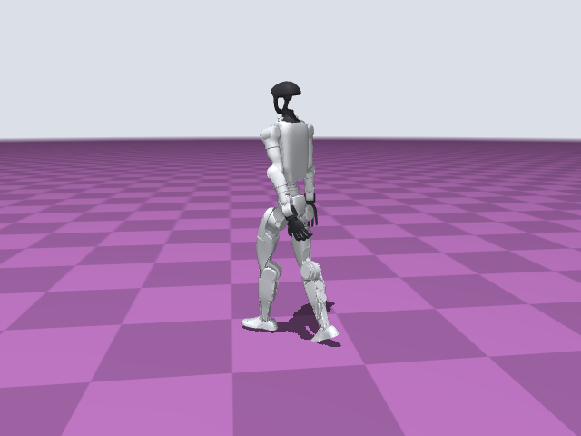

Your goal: Walk run

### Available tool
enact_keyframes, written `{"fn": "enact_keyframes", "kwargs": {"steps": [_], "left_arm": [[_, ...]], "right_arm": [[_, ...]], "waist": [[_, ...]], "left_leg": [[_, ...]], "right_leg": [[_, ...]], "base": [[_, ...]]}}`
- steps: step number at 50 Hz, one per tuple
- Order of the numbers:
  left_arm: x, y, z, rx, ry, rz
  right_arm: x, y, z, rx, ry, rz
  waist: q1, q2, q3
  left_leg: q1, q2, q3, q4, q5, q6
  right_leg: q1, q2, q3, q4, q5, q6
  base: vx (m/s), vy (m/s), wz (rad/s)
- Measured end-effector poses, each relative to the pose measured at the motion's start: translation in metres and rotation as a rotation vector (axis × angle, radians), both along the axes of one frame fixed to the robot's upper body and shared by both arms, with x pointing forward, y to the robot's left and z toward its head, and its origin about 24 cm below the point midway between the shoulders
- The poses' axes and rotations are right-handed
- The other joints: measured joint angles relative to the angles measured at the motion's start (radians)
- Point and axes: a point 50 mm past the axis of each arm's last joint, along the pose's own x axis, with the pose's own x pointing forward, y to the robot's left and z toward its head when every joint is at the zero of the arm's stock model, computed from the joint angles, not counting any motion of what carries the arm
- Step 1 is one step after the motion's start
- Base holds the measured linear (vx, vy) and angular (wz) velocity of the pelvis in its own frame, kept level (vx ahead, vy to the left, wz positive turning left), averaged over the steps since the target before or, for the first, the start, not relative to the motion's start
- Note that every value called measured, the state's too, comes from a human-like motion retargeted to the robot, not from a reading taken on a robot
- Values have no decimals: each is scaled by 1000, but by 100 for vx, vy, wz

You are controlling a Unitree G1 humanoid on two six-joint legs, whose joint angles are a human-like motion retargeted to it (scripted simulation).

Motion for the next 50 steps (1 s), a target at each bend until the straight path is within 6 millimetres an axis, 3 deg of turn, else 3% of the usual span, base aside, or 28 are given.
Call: {"fn": "enact_keyframes", "kwargs": {"steps": [3, 5, 6, 7, 12, 15, 18, 22, 25, 27, 28, 31, 34, 37, 38, 40, 41, 42, 43, 45, 50], "left_arm": [[22, 7, -7, 36, -52, 21], [47, 16, -13, 81, -123, 12], [63, 19, -16, 108, -163, 2], [79, 23, -19, 135, -205, -7], [177, 35, -23, 187, -476, -100], [237, 34, -14, 157, -705, -194], [287, 34, 3, 155, -914, -293], [330, 34, 26, 180, -1110, -418], [340, 35, 32, 207, -1152, -474], [334, 35, 28, 214, -1117, -491], [327, 35, 24, 211, -1086, -496], [292, 34, 6, 182, -945, -493], [234, 33, -14, 123, -723, -484], [164, 25, -25, 71, -450, -473], [142, 22, -26, 60, -362, -465], [105, 19, -23, 21, -212, -443], [91, 18, -21, -20, -155, -438], [77, 16, -18, -62, -102, -434], [67, 15, -15, -106, -57, -435], [48, 11, -12, -168, 0, -444], [32, 5, -11, -126, -72, -430]], "right_arm": [[-41, 9, -2, -22, 157, 83], [-61, 10, -1, -56, 215, 131], [-69, 9, 0, -69, 237, 159], [-76, 9, 1, -79, 259, 188], [-104, 11, 4, -67, 352, 235], [-119, 17, 6, -16, 364, 132], [-134, 24, 8, 28, 390, -8], [-142, 31, 10, 63, 409, -172], [-140, 32, 9, 68, 399, -214], [-134, 29, 8, 63, 385, -194], [-131, 28, 7, 59, 377, -177], [-117, 21, 5, 41, 346, -111], [-105, 13, 3, 16, 312, -60], [-90, 5, 2, -12, 271, -67], [-83, 2, 2, -19, 254, -82], [-66, -2, 1, -26, 212, -114], [-57, -3, 1, -26, 187, -133], [-48, -4, 1, -25, 161, -152], [-37, -4, 0, -21, 134, -173], [-17, -6, 1, -10, 75, -206], [37, -8, 6, 21, -98, -200]], "waist": [[-17, 17, -7], [-37, 60, 5], [-38, 65, 11], [-34, 75, 14], [-62, 130, 23], [-118, 138, 22], [-150, 116, 20], [-187, 80, 37], [-219, 72, 50], [-208, 67, 49], [-212, 65, 49], [-220, 69, 32], [-272, 91, 11], [-281, 121, 0], [-282, 120, 3], [-280, 98, -1], [-271, 83, -6], [-265, 72, -10], [-265, 69, -9], [-243, 53, -4], [-120, 22, 26]], "left_leg": [[49, 30, -15, 29, -61, 9], [90, 59, -55, 40, -97, 20], [115, 57, -58, 46, -118, 24], [135, 64, -59, 51, -136, 26], [201, 76, -111, 61, -188, 30], [251, 42, -161, 52, -206, 37], [307, -13, -190, 42, -230, 52], [402, -71, -228, 32, -267, 63], [467, -84, -256, 34, -295, 65], [497, -94, -249, 41, -315, 69], [510, -98, -254, 48, -320, 70], [531, -101, -252, 75, -306, 58], [541, -80, -276, 141, -215, 12], [509, -40, -258, 283, 14, -82], [484, -33, -249, 360, 96, -121], [420, -30, -187, 531, 199, -189], [389, -28, -155, 599, 236, -211], [355, -18, -126, 666, 243, -218], [313, 10, -106, 733, 193, -196], [240, 58, -45, 824, 92, -131], [68, 80, 24, 767, -86, -63]], "right_leg": [[-39, -5, 13, 156, 283, 15], [-102, 13, -17, 311, 415, -8], [-137, -21, -52, 421, 431, -29], [-174, -37, -66, 503, 430, -39], [-369, 31, 50, 595, 202, 51], [-455, 14, 76, 497, 69, 105], [-491, -69, 65, 285, 47, 153], [-532, -157, 59, 30, -9, 193], [-579, -167, 133, -117, 7, 269], [-597, -181, 129, -160, -11, 359], [-602, -182, 127, -151, -15, 372], [-609, -163, 149, -74, 8, 281], [-578, -152, 157, -44, 87, 252], [-547, -96, 269, -4, 45, 171], [-520, -107, 258, -2, 27, 162], [-458, -188, 64, -21, 13, 166], [-439, -189, 80, -24, -2, 162], [-422, -185, 105, -27, -17, 157], [-406, -169, 148, -28, -34, 151], [-359, -192, 79, -47, -45, 157], [-272, -157, 56, -88, -73, 131]], "base": [[101, -1, -10], [63, 0, 35], [71, 2, 14], [86, 4, -23], [68, 6, 51], [75, 3, 134], [69, -5, 112], [72, -12, 111], [66, -17, 89], [64, -24, 27], [71, -29, 29], [76, -31, 38], [81, -34, 97], [90, -36, 57], [80, -26, 48], [78, -25, 42], [73, -22, 35], [72, -20, 50], [70, -20, 60], [59, -17, 39], [54, -12, -25]]}}
